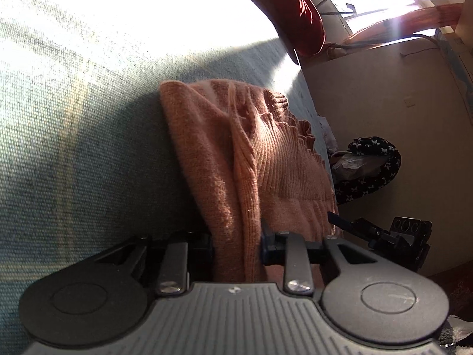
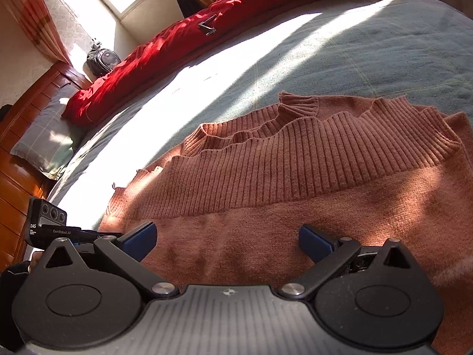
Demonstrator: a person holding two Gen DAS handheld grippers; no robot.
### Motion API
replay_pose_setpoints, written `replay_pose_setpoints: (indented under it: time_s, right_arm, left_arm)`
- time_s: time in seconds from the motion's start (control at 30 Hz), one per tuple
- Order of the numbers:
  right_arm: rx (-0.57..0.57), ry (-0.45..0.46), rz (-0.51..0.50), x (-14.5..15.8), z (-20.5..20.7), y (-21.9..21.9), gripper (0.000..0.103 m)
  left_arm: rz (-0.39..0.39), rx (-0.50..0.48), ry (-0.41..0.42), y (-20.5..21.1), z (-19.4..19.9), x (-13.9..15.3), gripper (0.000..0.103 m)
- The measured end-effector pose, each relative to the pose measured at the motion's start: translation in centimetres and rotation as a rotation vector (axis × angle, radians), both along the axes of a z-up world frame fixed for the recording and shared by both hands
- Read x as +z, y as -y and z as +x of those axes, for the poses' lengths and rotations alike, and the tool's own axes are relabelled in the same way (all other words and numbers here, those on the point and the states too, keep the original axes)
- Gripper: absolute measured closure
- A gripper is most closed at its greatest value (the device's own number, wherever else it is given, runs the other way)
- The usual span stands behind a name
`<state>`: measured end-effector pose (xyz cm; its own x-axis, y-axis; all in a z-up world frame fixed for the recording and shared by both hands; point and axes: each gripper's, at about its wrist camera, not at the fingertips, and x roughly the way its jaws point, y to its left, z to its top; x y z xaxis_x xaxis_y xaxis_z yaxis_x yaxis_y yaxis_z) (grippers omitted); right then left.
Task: Fold clothes
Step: 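Roll the left gripper and move it to the sweater's side edge, then close the left gripper on the side edge of the sweater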
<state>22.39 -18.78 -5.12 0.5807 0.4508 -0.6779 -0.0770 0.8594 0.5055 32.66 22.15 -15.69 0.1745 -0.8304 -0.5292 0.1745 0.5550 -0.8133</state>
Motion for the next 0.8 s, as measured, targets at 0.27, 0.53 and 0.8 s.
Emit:
replay_pose_setpoints:
  time_s: [0.27, 0.53, 0.8]
  right_arm:
    - [0.077, 0.019, 0.049, 1.2, 0.8, -1.7, 0.000]
    - [0.196, -0.055, 0.092, 0.8, 1.8, -4.8, 0.000]
    - [0.164, -0.022, -0.005, -0.8, 7.0, -6.3, 0.000]
  left_arm:
    - [0.051, 0.005, 0.050, 0.6, -0.7, 0.6, 0.074]
    - [0.079, 0.025, 0.077, 1.0, -1.1, 1.0, 0.074]
    - [0.082, 0.026, 0.087, 1.1, -1.1, 1.0, 0.074]
